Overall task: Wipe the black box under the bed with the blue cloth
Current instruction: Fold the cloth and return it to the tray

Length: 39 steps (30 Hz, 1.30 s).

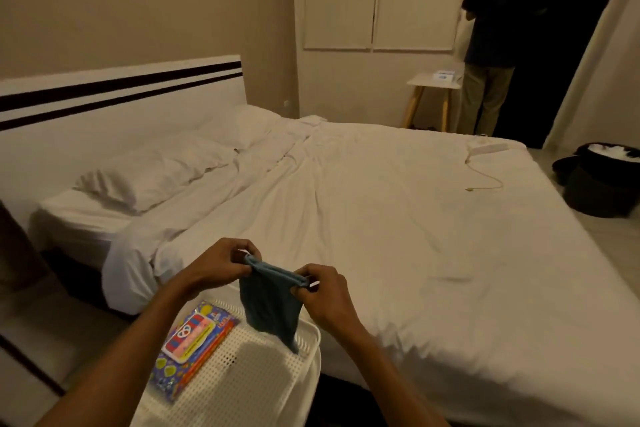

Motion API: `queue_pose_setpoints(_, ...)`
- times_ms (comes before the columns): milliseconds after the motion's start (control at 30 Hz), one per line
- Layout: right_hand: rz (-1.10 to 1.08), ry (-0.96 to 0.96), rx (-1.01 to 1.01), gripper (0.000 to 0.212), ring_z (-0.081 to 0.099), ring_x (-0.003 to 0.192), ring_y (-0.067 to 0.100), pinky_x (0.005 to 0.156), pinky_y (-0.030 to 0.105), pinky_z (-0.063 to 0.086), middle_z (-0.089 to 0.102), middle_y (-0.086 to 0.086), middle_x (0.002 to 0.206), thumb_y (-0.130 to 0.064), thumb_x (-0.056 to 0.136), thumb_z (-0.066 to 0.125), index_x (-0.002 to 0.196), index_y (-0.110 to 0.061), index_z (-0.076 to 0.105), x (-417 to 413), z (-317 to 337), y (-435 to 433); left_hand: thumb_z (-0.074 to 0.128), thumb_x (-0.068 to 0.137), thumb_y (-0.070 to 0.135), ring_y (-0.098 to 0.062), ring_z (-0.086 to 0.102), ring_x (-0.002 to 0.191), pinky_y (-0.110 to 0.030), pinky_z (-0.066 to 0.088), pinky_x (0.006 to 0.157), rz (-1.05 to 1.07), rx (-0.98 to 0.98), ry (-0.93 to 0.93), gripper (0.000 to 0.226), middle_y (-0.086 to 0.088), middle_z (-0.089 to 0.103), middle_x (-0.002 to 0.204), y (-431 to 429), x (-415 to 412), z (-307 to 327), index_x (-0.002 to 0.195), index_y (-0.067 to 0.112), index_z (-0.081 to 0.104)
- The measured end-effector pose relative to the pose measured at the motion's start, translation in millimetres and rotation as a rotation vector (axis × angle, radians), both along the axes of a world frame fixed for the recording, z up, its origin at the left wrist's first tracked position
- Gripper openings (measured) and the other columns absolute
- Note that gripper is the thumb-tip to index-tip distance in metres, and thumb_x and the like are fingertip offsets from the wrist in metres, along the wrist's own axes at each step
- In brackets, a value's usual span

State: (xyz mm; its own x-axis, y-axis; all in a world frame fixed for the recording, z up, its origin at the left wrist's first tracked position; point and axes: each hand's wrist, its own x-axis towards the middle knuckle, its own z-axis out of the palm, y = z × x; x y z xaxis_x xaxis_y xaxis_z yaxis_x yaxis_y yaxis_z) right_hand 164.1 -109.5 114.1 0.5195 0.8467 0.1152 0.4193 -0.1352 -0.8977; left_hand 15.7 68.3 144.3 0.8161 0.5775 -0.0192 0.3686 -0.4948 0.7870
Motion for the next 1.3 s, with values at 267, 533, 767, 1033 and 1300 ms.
queue_pose_setpoints(267,0.232,-0.153,-0.227,0.016,0.059,0.086,0.012,0.076,0.025,0.049,0.065,0.005,0.091,-0.011,0.080,0.068,0.095,-0.005,0.070,-54.5,-73.5,-17.1,0.059,0.050,0.008,-0.016,0.062,0.073,-0.032,0.052,0.073,-0.040,-0.186,0.298,0.027,0.002,0.067,0.067,0.0,-52.6,-94.1,0.065,0.026,0.072)
queue_pose_setpoints(533,0.358,-0.234,-0.410,0.027,0.062,0.102,0.027,0.084,0.037,0.046,0.066,0.008,0.089,-0.005,0.080,0.064,0.105,0.001,0.065,-63.5,-94.9,-7.0,0.066,0.083,-0.001,-0.021,0.062,0.096,-0.037,0.052,0.087,-0.004,-0.336,0.353,0.022,-0.014,0.071,0.100,3.0,-65.9,-136.8,0.098,0.015,0.072)
queue_pose_setpoints(767,0.172,-0.210,-0.370,0.024,0.062,0.090,0.018,0.078,0.029,0.050,0.065,0.000,0.092,-0.007,0.079,0.062,0.102,-0.015,0.066,-42.4,-102.7,15.5,0.061,0.095,0.013,-0.021,0.065,0.108,-0.033,0.053,0.095,0.166,-0.224,0.160,0.027,-0.009,0.068,0.119,-0.7,-57.5,-172.1,0.122,0.010,0.062)
queue_pose_setpoints(1033,0.068,-0.504,-0.389,0.013,0.066,0.090,0.028,0.074,0.034,0.050,0.070,0.009,0.098,-0.015,0.092,0.051,0.096,-0.010,0.062,-37.9,-112.1,29.9,0.072,0.087,0.023,-0.025,0.069,0.080,-0.046,0.056,0.077,0.386,-0.035,0.095,0.011,-0.010,0.072,0.085,-10.4,-30.6,-194.5,0.090,0.021,0.062)
queue_pose_setpoints(1300,0.009,-0.505,-0.290,0.014,0.057,0.081,0.014,0.069,0.026,0.044,0.066,0.006,0.101,-0.020,0.097,0.049,0.100,-0.011,0.059,-34.6,-125.0,25.2,0.077,0.082,0.027,-0.015,0.063,0.091,-0.023,0.049,0.075,0.380,0.049,0.197,0.041,-0.005,0.067,0.107,-17.5,-29.9,-198.8,0.118,0.019,0.060)
